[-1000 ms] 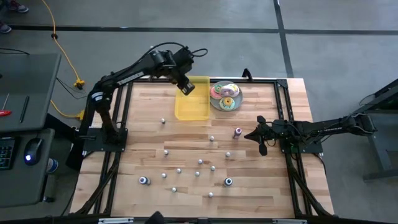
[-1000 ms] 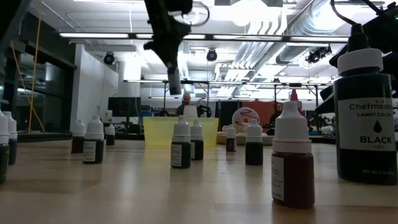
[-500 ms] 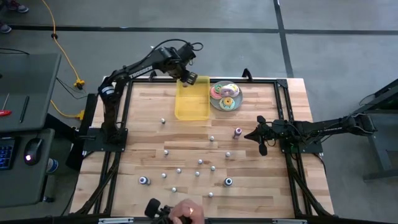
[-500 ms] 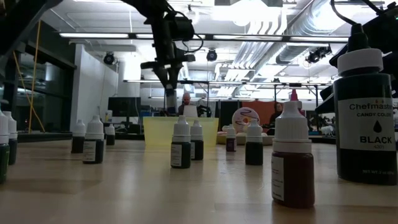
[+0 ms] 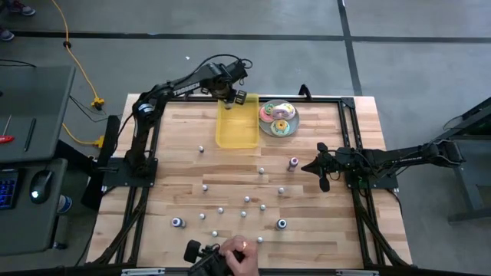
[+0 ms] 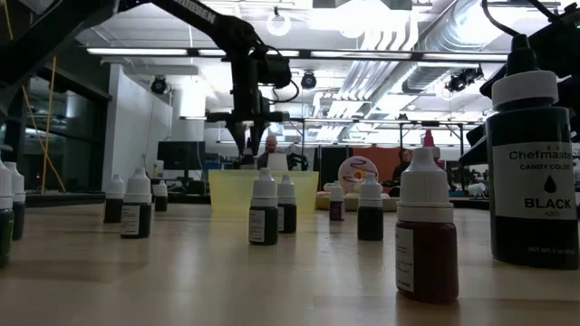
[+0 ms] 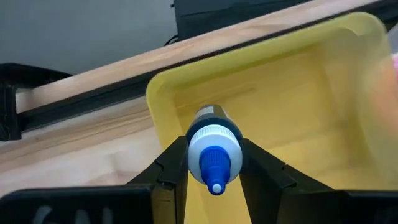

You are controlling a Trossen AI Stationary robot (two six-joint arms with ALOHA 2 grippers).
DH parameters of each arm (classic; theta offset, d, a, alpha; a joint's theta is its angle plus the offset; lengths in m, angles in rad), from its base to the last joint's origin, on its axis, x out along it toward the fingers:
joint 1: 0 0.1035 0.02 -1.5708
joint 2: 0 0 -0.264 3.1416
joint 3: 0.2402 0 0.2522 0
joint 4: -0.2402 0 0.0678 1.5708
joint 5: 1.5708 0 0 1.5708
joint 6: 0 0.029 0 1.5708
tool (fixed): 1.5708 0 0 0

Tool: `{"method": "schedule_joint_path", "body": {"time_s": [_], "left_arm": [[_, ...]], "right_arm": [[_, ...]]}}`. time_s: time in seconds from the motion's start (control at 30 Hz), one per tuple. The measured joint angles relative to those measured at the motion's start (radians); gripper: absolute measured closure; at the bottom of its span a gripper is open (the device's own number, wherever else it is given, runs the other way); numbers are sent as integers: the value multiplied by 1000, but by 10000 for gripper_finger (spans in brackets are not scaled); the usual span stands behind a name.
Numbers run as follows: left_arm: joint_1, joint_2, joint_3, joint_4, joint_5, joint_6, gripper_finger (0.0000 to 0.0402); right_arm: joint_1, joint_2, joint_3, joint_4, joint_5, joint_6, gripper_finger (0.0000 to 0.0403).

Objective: Pick & Place food coloring
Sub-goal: Put the big blue food coloring bottle into the bin

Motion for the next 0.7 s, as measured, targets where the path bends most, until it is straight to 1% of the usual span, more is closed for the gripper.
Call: {"method": "schedule_joint_path", "body": {"time_s": [0.1, 0.27, 0.37, 0.53, 0.7], "left_arm": [[16, 9, 0, 4, -23, -3, 300], [42, 9, 0, 4, 14, -8, 296], [47, 17, 0, 12, 18, 2, 286], [46, 46, -1, 17, 60, 29, 280], [45, 59, -2, 29, 59, 29, 278]], "right_arm": [[0, 0, 0, 0, 0, 0, 402], [0, 0, 0, 0, 0, 0, 402], [0, 0, 0, 0, 0, 0, 402], [0, 0, 0, 0, 0, 0, 402], [0, 0, 0, 0, 0, 0, 402]]}}
